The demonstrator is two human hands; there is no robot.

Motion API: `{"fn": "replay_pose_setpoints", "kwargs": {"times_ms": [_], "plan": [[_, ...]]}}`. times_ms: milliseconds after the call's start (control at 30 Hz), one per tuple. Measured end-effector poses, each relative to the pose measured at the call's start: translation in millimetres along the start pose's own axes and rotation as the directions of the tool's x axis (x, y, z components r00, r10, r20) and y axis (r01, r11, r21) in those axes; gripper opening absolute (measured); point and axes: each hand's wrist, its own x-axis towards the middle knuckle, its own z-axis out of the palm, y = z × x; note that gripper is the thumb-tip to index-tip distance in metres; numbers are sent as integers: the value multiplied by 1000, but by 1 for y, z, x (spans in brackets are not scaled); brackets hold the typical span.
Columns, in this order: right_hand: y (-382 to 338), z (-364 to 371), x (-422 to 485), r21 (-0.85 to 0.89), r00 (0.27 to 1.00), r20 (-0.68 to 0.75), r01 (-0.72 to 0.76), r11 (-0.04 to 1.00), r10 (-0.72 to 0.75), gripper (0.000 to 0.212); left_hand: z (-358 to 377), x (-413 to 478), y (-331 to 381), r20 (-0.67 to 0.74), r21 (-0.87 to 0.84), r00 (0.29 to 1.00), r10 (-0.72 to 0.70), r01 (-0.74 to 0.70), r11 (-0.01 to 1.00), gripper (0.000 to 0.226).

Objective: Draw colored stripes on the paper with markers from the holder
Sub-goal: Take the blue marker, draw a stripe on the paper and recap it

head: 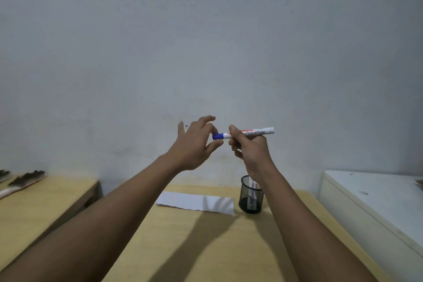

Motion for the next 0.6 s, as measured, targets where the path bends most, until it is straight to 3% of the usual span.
{"fn": "replay_pose_setpoints", "kwargs": {"times_ms": [67, 167, 267, 367, 433, 600], "plan": [[6, 7, 0, -10, 999, 26, -26, 1000, 27, 24, -3, -5, -8, -19, 104, 999, 40, -38, 994, 24], [17, 14, 2, -2, 995, 86, -51, 999, 51, 24, -5, -12, -23, -7, 104, 997, 82, -81, 991, 29], [29, 21, 7, -35, 988, 142, -53, 998, 58, 23, -4, -17, -45, 88, -12, 996, 32, -31, 999, 27], [43, 29, 13, -85, 978, 197, -51, 995, 66, 23, -6, -22, -66, 255, -270, 965, -59, 129, 954, 32], [54, 33, 16, -118, 975, 213, -44, 992, 69, 24, -1, -30, -84, 318, -340, 940, -126, 237, 910, 29], [88, 48, 23, -117, 977, 203, -46, 992, 69, 22, 27, -57, -133, 192, -125, 933, -303, 330, 936, 22]]}}
